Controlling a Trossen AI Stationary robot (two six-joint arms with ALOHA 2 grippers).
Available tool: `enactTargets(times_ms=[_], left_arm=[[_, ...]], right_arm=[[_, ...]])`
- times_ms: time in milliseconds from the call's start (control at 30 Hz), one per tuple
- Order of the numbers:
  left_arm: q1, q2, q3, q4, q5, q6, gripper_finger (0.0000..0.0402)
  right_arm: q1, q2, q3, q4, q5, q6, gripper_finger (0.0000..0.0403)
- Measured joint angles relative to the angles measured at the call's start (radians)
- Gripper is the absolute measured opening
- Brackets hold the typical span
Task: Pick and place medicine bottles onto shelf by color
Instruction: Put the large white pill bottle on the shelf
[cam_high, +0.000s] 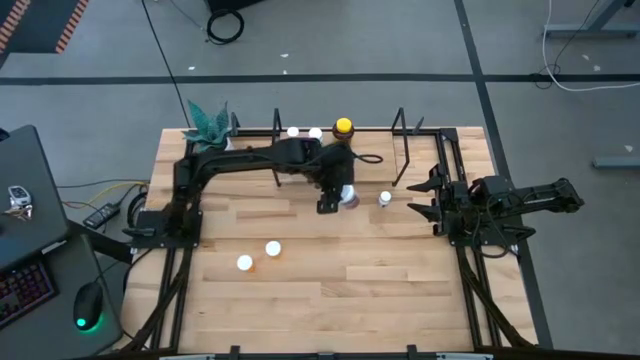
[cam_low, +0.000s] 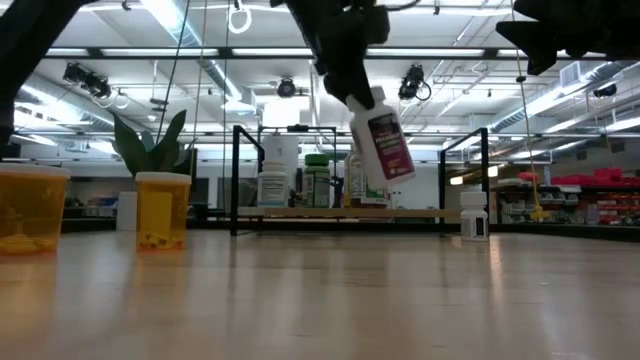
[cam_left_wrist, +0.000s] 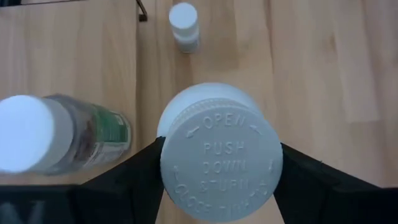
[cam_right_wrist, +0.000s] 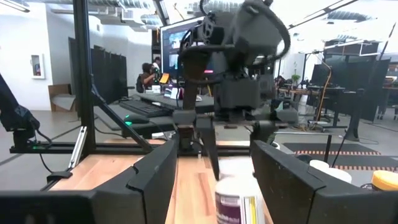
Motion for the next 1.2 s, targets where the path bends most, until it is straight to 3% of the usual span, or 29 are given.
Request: enactTargets(times_ms=[333, 900, 1200], left_arm=[[-0.009, 0.088, 0.0, -0.012, 0.005, 0.076, 0.025], [-0.027, 0.091, -0.001, -0.082, 0.005, 0.206, 0.0254], [-0.03, 0.091, -0.001, -0.089, 0.005, 0.286, 0.0253]], right_arm=[[0.0, 0.0, 0.0, 0.001, 0.0, 0.0, 0.0217], [0.0, 0.0, 0.0, 0.02, 0.001, 0.001, 0.0217], [-0.026, 0.056, 0.008, 0.263, 0.048, 0.033, 0.0217]])
